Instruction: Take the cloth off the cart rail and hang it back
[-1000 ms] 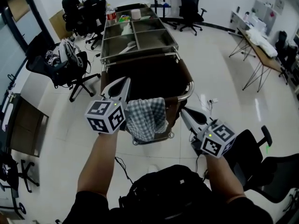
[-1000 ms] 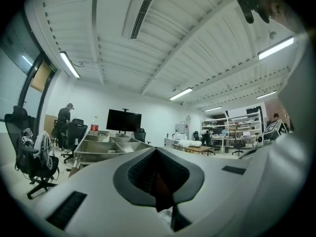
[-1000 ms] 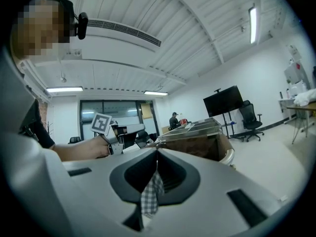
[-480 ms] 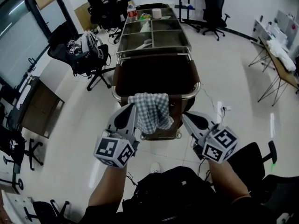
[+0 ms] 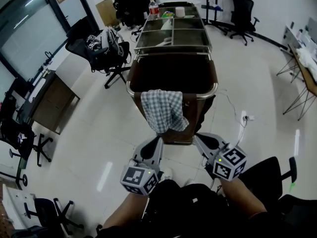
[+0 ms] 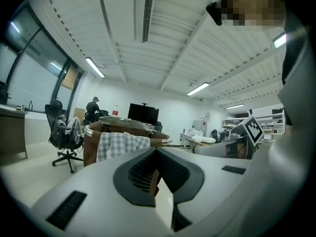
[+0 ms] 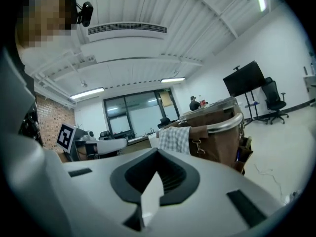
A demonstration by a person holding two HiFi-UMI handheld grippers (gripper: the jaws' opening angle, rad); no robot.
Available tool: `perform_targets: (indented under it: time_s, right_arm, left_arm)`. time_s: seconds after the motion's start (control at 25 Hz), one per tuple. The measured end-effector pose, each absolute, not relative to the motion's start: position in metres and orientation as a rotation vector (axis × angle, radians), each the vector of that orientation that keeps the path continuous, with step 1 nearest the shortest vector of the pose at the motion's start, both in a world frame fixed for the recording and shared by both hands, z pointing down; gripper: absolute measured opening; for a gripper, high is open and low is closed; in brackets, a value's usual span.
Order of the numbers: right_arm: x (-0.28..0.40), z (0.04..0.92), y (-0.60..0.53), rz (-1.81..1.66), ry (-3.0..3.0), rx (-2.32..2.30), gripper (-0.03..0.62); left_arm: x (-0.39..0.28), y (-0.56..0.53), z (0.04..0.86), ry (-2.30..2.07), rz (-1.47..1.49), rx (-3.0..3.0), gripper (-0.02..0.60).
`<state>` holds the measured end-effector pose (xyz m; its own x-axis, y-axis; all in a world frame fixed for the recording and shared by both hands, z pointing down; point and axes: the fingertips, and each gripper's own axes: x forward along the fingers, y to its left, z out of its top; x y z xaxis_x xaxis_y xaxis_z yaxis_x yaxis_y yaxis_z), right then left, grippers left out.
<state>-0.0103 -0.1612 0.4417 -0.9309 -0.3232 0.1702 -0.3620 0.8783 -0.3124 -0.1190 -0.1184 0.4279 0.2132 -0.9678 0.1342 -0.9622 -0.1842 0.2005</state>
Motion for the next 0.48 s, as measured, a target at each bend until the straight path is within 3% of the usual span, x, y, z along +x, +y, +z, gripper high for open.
perform_targets:
  time_s: [0.28,0.48]
  right_arm:
    - [-0.014,0.456,-0.133,0.482,-2.911,0.474,0.012]
    - [-0.012,0.461,-0.128,0.467,-2.897,0.483,0.012]
  left_arm:
    - [-0.102,-0.088,0.444,-1.854,0.151,2.311,0.0]
    - [-0.114,-0.094,0.451,-1.861,0.106,2.259,0.0]
